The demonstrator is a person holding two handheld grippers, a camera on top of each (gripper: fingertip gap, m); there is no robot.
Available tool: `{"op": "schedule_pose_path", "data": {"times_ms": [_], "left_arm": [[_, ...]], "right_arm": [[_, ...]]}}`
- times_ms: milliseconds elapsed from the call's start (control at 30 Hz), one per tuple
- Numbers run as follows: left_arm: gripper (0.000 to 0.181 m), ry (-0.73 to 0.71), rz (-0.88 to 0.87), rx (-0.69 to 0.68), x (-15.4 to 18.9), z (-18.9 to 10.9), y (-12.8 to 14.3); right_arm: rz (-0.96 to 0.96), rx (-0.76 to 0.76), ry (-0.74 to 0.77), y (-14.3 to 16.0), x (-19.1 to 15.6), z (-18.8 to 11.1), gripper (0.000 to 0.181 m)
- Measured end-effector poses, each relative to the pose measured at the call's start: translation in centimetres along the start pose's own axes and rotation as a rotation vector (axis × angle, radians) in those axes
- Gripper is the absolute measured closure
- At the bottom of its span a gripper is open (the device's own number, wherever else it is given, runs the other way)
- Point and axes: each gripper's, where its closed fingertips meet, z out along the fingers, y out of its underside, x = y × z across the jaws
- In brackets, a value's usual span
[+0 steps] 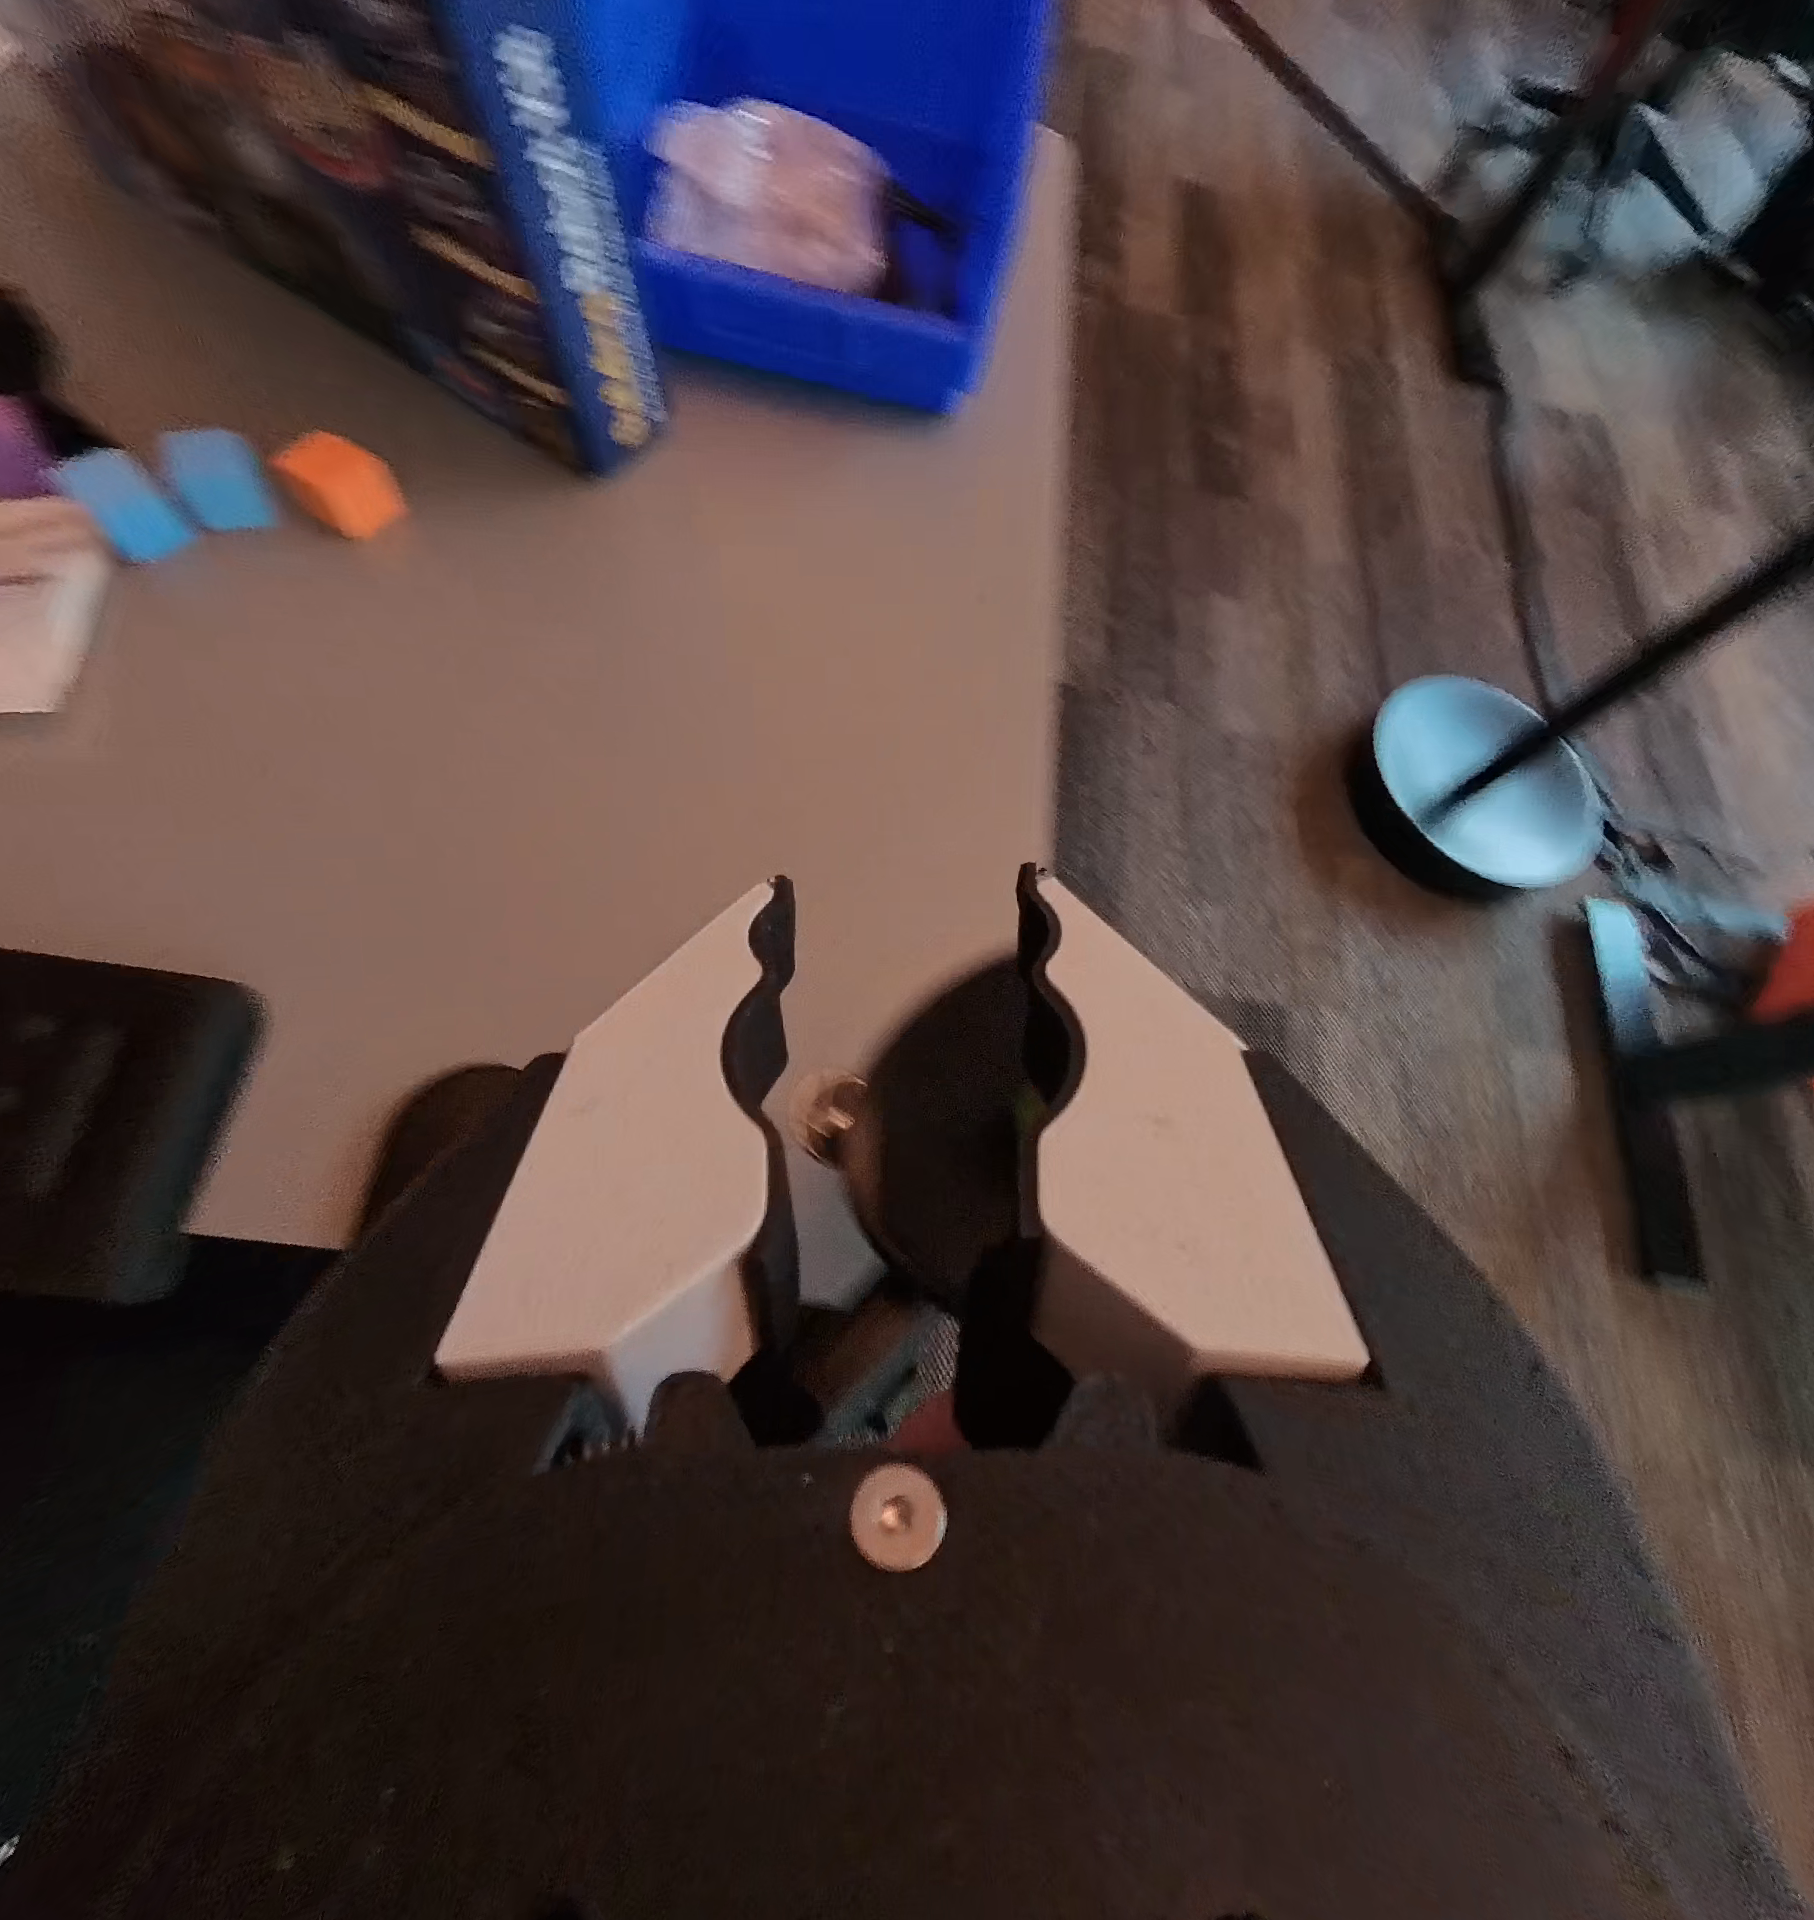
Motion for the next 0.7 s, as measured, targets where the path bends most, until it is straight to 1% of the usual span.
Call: {"op": "schedule_pose_path", "data": {"times_ms": [100, 200, 267, 333, 433, 500, 567, 633, 700], "left_arm": [[0.147, -0.001, 0.005, -0.010, 0.1, 0.1, 0.2], [0.147, -0.004, 0.001, -0.007, -0.1, 0.0, 0.3], [0.147, -0.007, -0.005, -0.002, -0.3, -0.2, 0.2], [0.147, -0.007, -0.006, 0.002, -0.3, -0.3, 0.1], [0.147, -0.004, -0.001, 0.002, -0.3, -0.3, 0.1], [0.147, -0.003, 0.004, 0.003, -0.2, -0.2, 0.0], [0.147, 0.001, 0.006, 0.006, -0.1, -0.2, -0.2], [0.147, 0.005, 0.012, 0.002, 0.0, -0.1, -0.2], [0.147, 0.009, 0.016, -0.002, 0.1, -0.1, -0.1]], "right_arm": [[-0.116, 0.071, -0.146, -3.9, -7.2, 3.8, 0.138], [-0.250, 0.123, -0.255, -6.9, -14.5, 9.5, 0.138], [-0.307, 0.087, -0.328, -7.4, -18.8, 13.8, 0.138], [-0.352, 0.052, -0.365, -7.5, -21.9, 17.9, 0.137], [-0.454, -0.039, -0.374, -6.2, -24.1, 23.2, 0.133], [-0.449, -0.060, -0.428, -5.8, -25.1, 25.2, 0.133], [-0.402, -0.059, -0.470, -5.8, -25.6, 26.3, 0.138], [-0.374, -0.053, -0.513, -5.8, -26.0, 26.7, 0.151], [-0.352, -0.052, -0.527, -5.8, -26.1, 26.6, 0.152]]}}
